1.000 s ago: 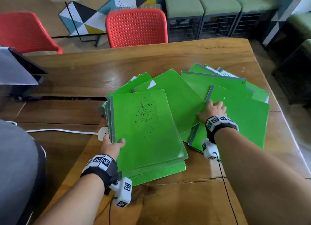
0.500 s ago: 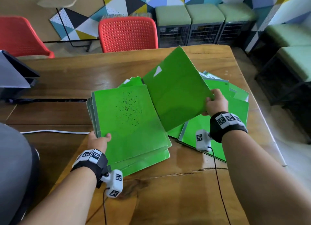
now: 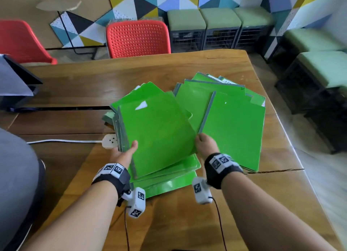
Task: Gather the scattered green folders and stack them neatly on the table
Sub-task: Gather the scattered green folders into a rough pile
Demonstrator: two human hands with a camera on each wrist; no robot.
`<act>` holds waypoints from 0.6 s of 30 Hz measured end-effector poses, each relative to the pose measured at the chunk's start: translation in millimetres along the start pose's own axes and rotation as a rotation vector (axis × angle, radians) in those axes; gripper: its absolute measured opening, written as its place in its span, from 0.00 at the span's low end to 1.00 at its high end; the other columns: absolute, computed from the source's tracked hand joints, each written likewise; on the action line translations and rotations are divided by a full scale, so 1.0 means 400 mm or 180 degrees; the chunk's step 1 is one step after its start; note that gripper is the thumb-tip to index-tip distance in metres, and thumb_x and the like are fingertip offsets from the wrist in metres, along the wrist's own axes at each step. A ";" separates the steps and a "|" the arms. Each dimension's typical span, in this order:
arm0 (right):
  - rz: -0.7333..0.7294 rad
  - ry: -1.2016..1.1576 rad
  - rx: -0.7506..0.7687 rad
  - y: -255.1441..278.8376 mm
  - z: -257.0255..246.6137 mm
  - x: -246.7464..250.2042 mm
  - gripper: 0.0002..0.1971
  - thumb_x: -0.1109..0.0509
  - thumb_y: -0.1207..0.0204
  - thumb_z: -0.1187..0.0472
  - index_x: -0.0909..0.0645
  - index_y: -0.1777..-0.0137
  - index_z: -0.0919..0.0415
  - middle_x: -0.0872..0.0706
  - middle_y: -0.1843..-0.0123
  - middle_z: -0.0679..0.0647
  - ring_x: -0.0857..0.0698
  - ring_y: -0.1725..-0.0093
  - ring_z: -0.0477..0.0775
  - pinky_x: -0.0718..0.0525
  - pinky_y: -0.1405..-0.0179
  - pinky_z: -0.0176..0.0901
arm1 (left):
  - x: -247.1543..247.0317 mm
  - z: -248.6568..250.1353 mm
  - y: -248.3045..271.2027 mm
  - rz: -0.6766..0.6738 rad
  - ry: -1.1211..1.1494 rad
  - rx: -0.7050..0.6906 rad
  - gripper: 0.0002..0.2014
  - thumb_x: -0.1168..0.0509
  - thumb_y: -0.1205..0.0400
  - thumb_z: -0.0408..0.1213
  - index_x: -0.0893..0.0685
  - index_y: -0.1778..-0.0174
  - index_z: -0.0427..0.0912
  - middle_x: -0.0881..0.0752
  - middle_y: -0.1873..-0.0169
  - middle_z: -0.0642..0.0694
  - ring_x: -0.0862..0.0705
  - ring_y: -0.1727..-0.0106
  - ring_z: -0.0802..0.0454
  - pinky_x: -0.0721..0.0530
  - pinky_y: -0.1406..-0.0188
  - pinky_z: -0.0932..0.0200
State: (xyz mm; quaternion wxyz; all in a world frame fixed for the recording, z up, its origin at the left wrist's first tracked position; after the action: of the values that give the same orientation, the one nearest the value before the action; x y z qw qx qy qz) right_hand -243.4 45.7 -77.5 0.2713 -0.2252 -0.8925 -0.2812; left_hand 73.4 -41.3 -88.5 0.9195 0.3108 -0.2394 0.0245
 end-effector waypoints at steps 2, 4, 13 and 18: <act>0.0021 0.0851 0.0165 -0.006 0.012 -0.011 0.16 0.44 0.14 0.52 0.19 0.39 0.59 0.19 0.41 0.59 0.19 0.43 0.56 0.17 0.39 0.53 | -0.001 -0.017 -0.017 0.0009 -0.0313 0.0104 0.44 0.25 0.26 0.44 0.43 0.18 0.42 0.37 0.19 0.41 0.35 0.20 0.37 0.33 0.25 0.35; 0.0171 0.1469 0.0147 -0.035 0.031 0.017 0.18 0.40 0.17 0.49 0.25 0.29 0.48 0.26 0.30 0.59 0.25 0.33 0.60 0.23 0.32 0.58 | 0.002 -0.031 -0.037 -0.0018 -0.0436 0.0168 0.45 0.25 0.25 0.38 0.45 0.17 0.44 0.40 0.18 0.42 0.38 0.18 0.37 0.34 0.24 0.34; -0.0617 0.2317 -0.0158 -0.142 0.070 -0.067 0.36 0.31 0.28 0.38 0.41 0.22 0.37 0.65 0.14 0.52 0.58 0.19 0.82 0.35 0.37 0.89 | -0.012 -0.064 -0.084 -0.0224 -0.0719 0.0355 0.45 0.28 0.24 0.33 0.49 0.17 0.44 0.43 0.17 0.41 0.40 0.18 0.36 0.38 0.22 0.33; -0.0688 0.2465 -0.0220 -0.125 0.093 -0.095 0.32 0.35 0.27 0.61 0.39 0.24 0.42 0.67 0.15 0.57 0.60 0.20 0.83 0.39 0.32 0.87 | -0.015 -0.070 -0.087 -0.0289 -0.0759 0.0335 0.45 0.28 0.24 0.32 0.50 0.16 0.42 0.43 0.17 0.40 0.40 0.18 0.37 0.38 0.21 0.34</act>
State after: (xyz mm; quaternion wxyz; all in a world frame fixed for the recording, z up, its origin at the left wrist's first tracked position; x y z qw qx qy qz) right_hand -255.8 22.6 -145.4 0.5487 -0.0164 -0.7328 -0.4020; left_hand 86.7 -52.4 -130.1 0.8671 0.3698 -0.3311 -0.0418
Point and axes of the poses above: each hand's wrist, its own y-axis away from the middle knuckle, its own x-axis out of the back of the hand, z = x × y, the point moved 9 cm from there along -y, towards the middle knuckle
